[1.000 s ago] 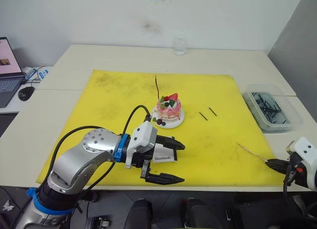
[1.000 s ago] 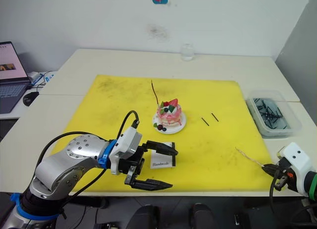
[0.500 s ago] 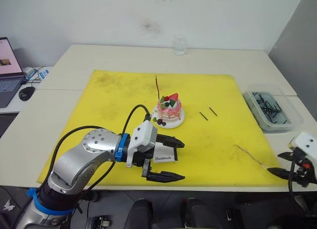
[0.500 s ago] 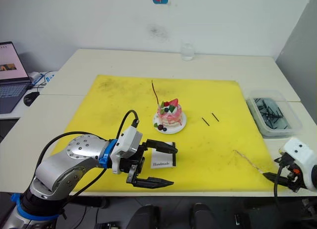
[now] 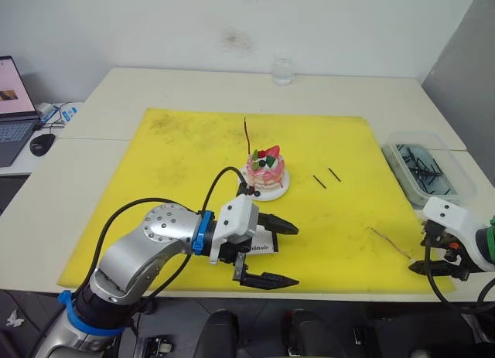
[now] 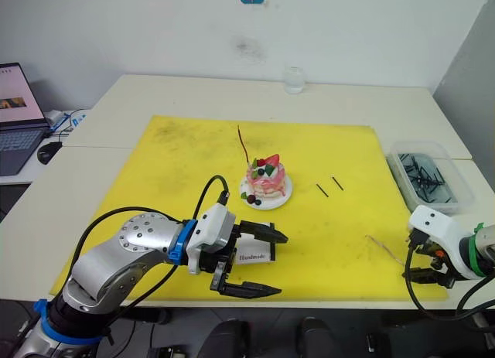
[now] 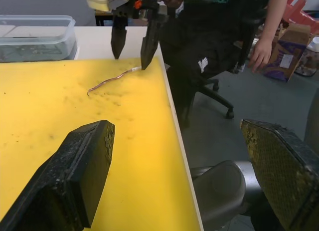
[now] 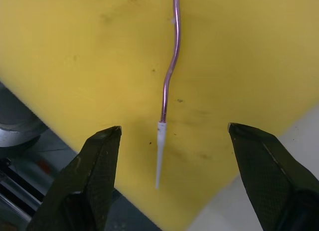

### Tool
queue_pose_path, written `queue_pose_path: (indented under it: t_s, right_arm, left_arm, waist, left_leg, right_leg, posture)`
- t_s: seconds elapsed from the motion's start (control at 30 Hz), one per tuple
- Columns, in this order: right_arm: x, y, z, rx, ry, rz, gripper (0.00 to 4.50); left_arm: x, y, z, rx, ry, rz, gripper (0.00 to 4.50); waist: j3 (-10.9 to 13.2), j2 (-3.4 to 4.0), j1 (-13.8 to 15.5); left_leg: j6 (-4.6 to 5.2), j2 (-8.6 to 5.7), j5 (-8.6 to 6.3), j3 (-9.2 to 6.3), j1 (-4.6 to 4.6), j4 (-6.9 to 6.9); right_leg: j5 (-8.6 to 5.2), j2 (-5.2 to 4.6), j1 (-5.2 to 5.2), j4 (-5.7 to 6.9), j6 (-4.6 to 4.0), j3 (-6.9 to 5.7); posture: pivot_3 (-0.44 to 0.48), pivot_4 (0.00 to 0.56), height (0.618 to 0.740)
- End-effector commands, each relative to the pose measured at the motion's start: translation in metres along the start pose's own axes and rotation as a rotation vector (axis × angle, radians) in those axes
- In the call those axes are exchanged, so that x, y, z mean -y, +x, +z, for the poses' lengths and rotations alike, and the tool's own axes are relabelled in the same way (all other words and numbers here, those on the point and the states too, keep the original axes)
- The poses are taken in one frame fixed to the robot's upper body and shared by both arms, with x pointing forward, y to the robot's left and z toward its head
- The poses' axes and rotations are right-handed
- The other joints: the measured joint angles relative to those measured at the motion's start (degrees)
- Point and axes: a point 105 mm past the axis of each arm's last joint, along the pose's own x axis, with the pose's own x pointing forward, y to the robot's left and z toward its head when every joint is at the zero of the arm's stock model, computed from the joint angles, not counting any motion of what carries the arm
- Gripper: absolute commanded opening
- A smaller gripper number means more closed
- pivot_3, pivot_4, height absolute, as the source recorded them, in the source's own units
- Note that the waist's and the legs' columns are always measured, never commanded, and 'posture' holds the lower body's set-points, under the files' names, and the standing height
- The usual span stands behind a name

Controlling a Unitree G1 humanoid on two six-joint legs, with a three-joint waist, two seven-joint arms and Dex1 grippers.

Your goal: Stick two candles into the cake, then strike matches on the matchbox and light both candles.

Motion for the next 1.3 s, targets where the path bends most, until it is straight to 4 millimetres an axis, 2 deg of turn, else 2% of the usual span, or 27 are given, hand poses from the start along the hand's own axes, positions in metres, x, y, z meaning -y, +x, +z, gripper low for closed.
queue_pose_path:
  t_s: [0.03,0.4,0.53,0.77,0.8,1.13,1.3]
  right_arm:
    - [0.005,0.002,-0.001,-0.022,-0.026,-0.017,3.56]
    - [0.005,0.011,-0.008,-0.033,-0.014,-0.001,3.56]
    - [0.003,0.012,-0.005,-0.028,-0.022,0.006,2.66]
    - [0.002,0.011,0.0,-0.023,-0.028,0.017,0.22]
    - [0.002,0.011,0.0,-0.023,-0.028,0.018,0.01]
    - [0.007,0.002,0.013,0.039,0.062,0.03,0.01]
    - [0.009,0.001,0.025,0.135,0.133,0.025,0.01]
  left_arm:
    - [0.006,0.006,0.001,0.018,0.035,-0.006,4.5]
    - [0.013,0.014,-0.013,0.024,0.032,0.006,4.5]
    - [0.015,0.016,-0.016,0.025,0.033,0.006,4.5]
    - [0.015,0.007,-0.01,0.029,0.039,0.006,4.5]
    - [0.014,0.007,-0.009,0.029,0.04,0.005,4.5]
    - [0.01,0.006,-0.005,0.019,0.042,0.009,4.5]
    - [0.009,0.006,-0.003,0.016,0.044,0.016,4.5]
  waist:
    - [-0.01,0.01,0.0]
    - [-0.01,0.01,0.04]
    - [-0.01,0.02,0.06]
    - [-0.01,0.02,0.03]
    - [-0.01,0.02,0.03]
    - [-0.01,0.03,0.02]
    - [-0.01,0.02,-0.03]
  left_leg:
    - [0.0,0.02,0.0,0.0,0.0,0.0]
    - [0.0,0.02,0.0,0.01,0.02,0.03]
    - [0.0,0.02,0.0,0.0,0.02,0.03]
    - [0.0,0.06,0.0,-0.01,0.04,0.03]
    - [0.0,0.06,0.0,-0.01,0.04,0.03]
    - [0.0,0.04,0.0,0.01,0.04,0.03]
    - [0.0,0.03,0.0,0.03,0.03,0.02]
  right_leg:
    - [0.0,0.0,0.0,0.0,0.0,0.01]
    - [0.0,-0.01,0.02,0.02,-0.01,0.02]
    - [0.0,-0.03,0.02,0.02,-0.01,0.01]
    - [-0.01,-0.05,0.02,0.03,-0.03,0.0]
    - [-0.01,-0.05,0.02,0.03,-0.03,0.0]
    - [0.01,-0.04,0.01,0.04,0.01,0.01]
    - [0.04,-0.01,0.01,0.04,0.06,0.03]
  posture:
    - [0.0,0.15,0.74]
    - [0.0,0.15,0.74]
    - [0.0,0.15,0.74]
    - [0.0,0.15,0.74]
    - [0.0,0.15,0.74]
    - [0.0,0.15,0.74]
    - [0.0,0.15,0.74]
